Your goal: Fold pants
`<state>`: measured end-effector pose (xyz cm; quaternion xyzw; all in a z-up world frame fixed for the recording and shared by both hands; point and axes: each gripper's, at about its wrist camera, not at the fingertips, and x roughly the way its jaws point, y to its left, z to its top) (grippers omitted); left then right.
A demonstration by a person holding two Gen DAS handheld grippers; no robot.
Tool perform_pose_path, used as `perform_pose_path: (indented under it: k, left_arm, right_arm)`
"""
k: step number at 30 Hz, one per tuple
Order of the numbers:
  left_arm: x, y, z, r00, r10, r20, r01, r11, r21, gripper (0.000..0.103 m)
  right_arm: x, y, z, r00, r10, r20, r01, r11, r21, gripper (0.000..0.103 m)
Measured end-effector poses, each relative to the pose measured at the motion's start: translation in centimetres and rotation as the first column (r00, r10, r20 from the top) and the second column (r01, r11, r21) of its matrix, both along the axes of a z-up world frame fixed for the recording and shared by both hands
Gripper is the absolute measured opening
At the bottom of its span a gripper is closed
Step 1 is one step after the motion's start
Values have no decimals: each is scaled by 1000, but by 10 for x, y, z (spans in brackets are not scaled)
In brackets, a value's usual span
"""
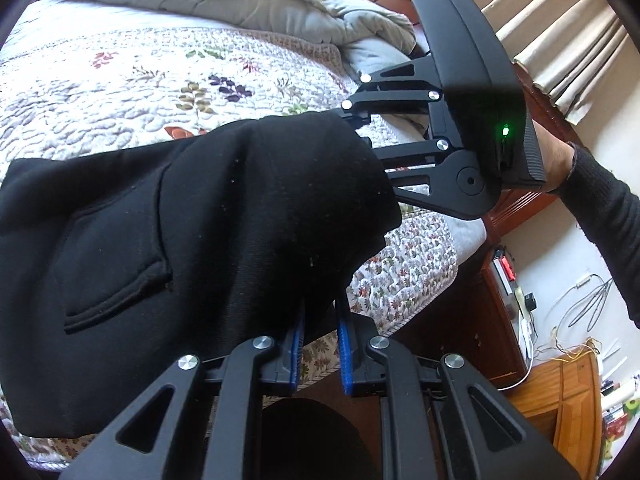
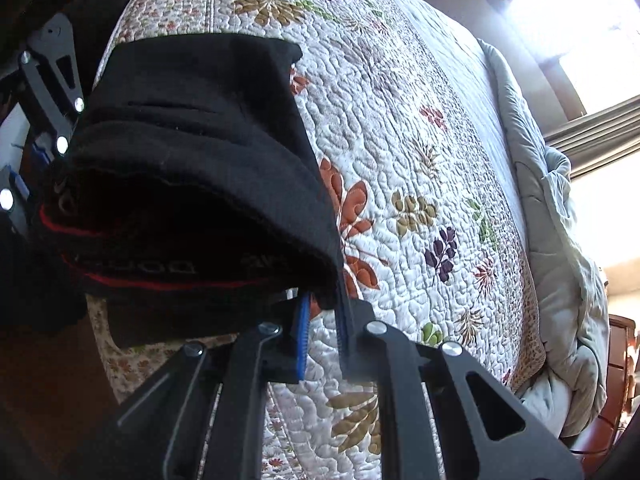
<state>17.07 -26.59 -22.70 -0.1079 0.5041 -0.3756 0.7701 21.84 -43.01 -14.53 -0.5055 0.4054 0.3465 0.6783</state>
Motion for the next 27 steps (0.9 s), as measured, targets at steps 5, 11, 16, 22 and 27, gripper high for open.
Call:
perform_pose_path:
  k: [5,11,16,22,27]
  left_arm:
    - [5,-8,-12,999,4,-43,-3,1000,23,14]
    - [5,-15,-32,996,-12,-84,16,999,45,14]
    - [5,-17,-36,996,-22,-88,27,998,55,14]
    - [6,-20,-42,995,-36,-96,42,997,61,14]
    - [4,-23,-45,995,-41,-92,48,996,71,14]
  right_arm:
    - [7,-20,-12,999,-32,32,32,999,8,0]
    - [21,-41,-21,986,-156,-66,162,981,108,0]
    - [28,-55,-24,906,-335,-260,405,865,296,0]
    - [20,-78,-30,757,-464,-460,647,629,431,4]
    - [5,-94,-33,645,-535,-545,763,479,433,16]
